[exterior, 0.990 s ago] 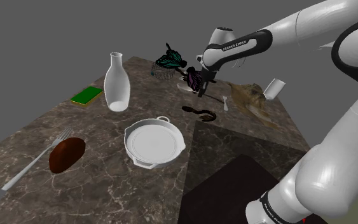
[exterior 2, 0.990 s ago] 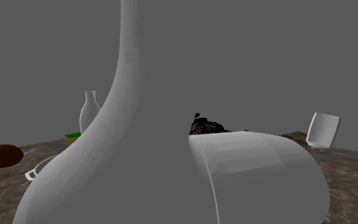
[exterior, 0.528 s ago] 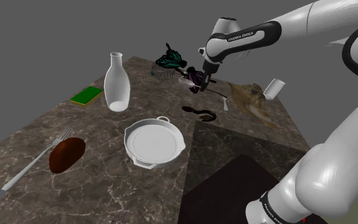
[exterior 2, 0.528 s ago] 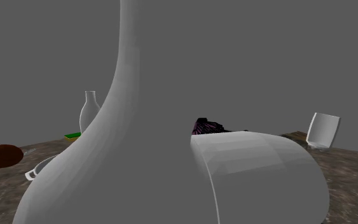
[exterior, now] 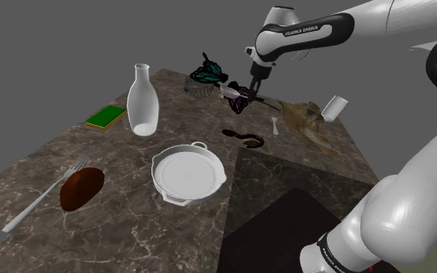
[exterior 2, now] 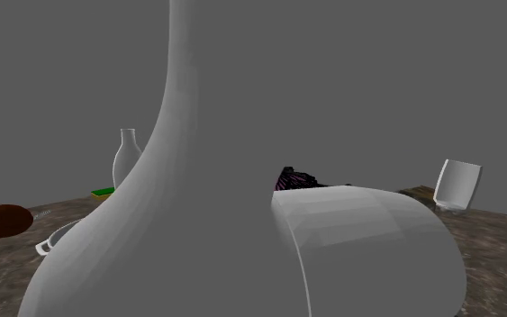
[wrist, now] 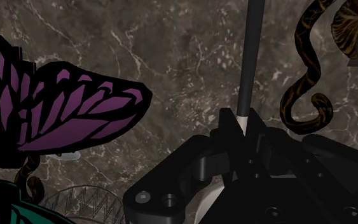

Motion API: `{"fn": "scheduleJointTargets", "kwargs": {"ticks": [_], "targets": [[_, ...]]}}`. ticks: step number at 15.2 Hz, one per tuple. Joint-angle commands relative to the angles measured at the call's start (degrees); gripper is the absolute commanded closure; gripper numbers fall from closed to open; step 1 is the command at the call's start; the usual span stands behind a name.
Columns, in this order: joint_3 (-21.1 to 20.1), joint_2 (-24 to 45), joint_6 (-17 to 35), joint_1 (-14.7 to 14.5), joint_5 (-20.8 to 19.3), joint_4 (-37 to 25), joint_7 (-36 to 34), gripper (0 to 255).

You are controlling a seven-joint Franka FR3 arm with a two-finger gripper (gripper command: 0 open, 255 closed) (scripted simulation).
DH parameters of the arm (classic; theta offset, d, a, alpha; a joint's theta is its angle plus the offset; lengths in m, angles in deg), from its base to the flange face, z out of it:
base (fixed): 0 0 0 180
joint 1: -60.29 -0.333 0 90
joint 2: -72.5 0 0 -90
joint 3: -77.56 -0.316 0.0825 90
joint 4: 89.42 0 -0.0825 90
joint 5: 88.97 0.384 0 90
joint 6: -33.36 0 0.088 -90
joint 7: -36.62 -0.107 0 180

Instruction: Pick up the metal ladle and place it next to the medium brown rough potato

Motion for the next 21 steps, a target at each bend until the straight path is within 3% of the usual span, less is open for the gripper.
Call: {"fn": "scheduleJointTargets", "kwargs": {"ticks": [1,3,12,21], "targets": [[0.0,-0.5,-1.6,0.0,-0.1,-1.1,0.0,255],[-0.1,-0.7,-2.5,-0.1,-0.1,-1.8,0.0,255],[-6.6,-6.8,-2.6,-5.8,-2.5,5.0,-13.3,255],[-13.9,-8.3,-3.8,-11.3,-2.7,6.5,-26.2,255]]}}
